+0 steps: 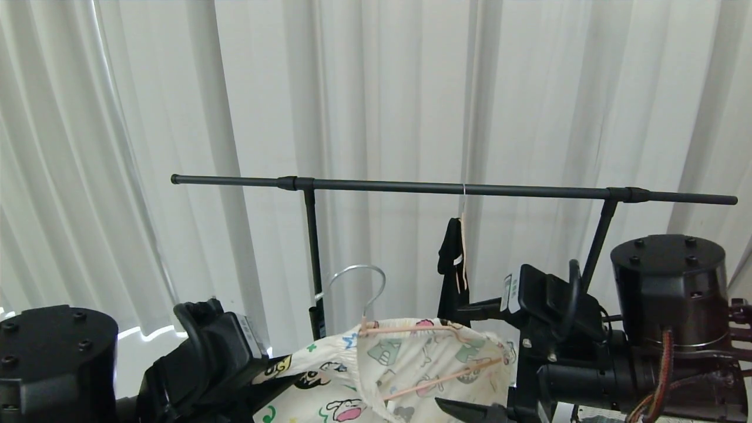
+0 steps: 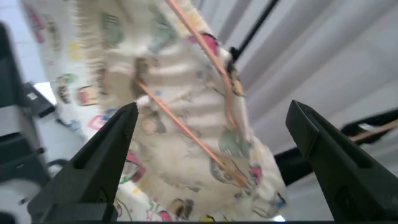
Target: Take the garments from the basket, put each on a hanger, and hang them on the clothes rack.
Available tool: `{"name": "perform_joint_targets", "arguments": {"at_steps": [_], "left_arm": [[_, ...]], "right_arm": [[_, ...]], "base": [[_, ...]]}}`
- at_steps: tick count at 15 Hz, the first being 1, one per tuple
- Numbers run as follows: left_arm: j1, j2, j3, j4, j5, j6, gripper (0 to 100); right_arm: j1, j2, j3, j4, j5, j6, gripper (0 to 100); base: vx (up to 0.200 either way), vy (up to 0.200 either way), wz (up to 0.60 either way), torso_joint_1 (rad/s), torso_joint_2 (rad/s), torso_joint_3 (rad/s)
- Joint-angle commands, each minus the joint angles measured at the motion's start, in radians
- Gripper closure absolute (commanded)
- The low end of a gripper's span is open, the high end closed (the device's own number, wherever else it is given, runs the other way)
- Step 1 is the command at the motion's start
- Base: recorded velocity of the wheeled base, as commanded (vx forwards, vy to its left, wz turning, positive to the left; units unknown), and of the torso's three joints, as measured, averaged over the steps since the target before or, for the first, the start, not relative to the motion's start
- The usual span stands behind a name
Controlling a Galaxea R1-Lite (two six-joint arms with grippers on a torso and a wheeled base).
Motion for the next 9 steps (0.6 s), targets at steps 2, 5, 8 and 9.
{"name": "perform_joint_targets", "arguments": {"at_steps": [2, 5, 8, 9], "left_arm": [[-0.013, -0.046, 0.008, 0.0, -0.045, 0.08, 100], [-0.013, -0.048, 0.002, 0.0, -0.067, 0.091, 100], [-0.013, -0.049, -0.004, 0.0, -0.068, 0.091, 100], [-0.013, -0.051, -0.004, 0.0, -0.068, 0.091, 100]], "right_arm": [[0.035, 0.046, -0.125, 0.132, 0.051, -0.086, 0], [0.063, 0.08, -0.14, 0.151, 0.059, -0.103, 0], [0.066, 0.101, -0.142, 0.149, 0.053, -0.103, 0], [0.066, 0.104, -0.142, 0.149, 0.053, -0.103, 0]], "base": [[0.0, 0.0, 0.0, 0.0, 0.0, 0.0], [0.0, 0.0, 0.0, 0.0, 0.0, 0.0], [0.0, 0.0, 0.0, 0.0, 0.0, 0.0], [0.0, 0.0, 0.0, 0.0, 0.0, 0.0]]}}
